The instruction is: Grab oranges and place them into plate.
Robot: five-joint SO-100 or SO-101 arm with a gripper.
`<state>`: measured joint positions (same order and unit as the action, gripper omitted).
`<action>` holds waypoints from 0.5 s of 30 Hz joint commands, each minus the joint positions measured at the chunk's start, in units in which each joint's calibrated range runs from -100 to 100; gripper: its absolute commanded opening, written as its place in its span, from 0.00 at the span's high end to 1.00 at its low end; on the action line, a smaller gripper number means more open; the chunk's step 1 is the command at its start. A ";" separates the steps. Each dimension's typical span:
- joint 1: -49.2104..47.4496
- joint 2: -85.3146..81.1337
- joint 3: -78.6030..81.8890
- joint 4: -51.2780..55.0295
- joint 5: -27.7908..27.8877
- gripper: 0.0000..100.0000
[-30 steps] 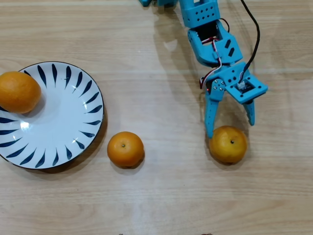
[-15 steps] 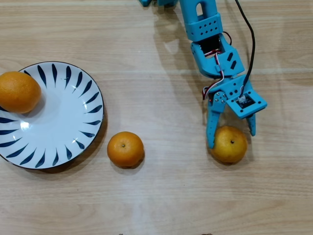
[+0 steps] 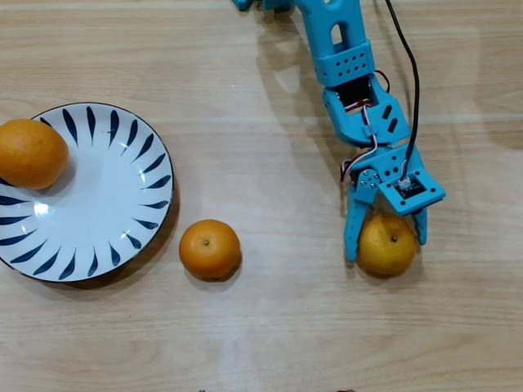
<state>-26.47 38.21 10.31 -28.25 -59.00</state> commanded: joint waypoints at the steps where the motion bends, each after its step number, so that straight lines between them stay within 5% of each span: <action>1: -0.47 -0.18 -3.12 -0.50 -0.28 0.63; 15: -0.63 -0.01 2.32 -0.41 -2.01 0.63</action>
<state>-26.47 38.30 12.17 -28.42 -60.67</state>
